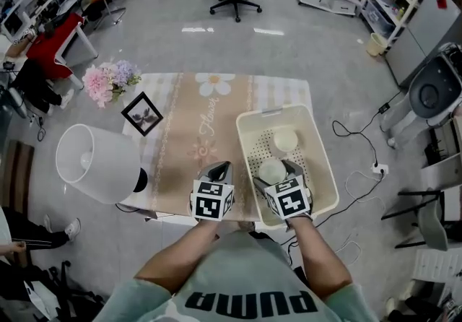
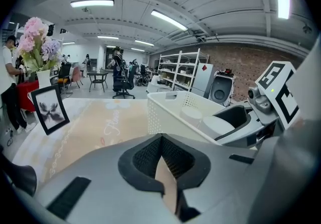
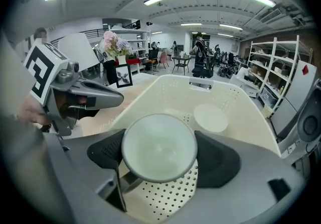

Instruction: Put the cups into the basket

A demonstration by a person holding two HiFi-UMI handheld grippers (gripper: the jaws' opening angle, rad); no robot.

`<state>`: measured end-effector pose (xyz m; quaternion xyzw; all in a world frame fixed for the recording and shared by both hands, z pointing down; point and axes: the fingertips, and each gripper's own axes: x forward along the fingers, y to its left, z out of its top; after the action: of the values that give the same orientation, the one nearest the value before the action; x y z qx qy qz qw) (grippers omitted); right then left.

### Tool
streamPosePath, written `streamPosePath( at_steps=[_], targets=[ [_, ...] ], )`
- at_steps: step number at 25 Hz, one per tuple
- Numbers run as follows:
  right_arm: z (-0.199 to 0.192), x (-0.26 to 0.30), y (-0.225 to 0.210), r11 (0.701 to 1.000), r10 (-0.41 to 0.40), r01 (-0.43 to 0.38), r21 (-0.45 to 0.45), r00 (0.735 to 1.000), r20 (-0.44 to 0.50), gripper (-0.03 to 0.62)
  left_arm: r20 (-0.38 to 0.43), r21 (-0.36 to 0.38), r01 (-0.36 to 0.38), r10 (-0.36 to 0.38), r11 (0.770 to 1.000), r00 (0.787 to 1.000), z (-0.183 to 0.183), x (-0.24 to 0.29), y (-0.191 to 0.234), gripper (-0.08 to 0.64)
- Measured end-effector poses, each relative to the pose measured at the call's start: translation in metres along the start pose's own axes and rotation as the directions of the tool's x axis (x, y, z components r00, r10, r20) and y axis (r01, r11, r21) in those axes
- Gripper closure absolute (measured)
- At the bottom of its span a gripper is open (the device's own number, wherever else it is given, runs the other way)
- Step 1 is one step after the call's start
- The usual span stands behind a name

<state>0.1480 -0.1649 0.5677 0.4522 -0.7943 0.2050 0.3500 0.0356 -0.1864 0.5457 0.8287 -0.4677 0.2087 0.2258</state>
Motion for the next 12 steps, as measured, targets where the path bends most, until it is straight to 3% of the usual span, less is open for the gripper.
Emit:
streamPosePath(
  at_steps=[12],
  targets=[
    [-0.012,0.032,-0.007,1.000,0.008,-0.010,-0.016,0.996,-0.086,0.199,-0.031,-0.021,-0.009,0.009,1.000,0.999,-0.008,0.009,0.001,0.555]
  ],
)
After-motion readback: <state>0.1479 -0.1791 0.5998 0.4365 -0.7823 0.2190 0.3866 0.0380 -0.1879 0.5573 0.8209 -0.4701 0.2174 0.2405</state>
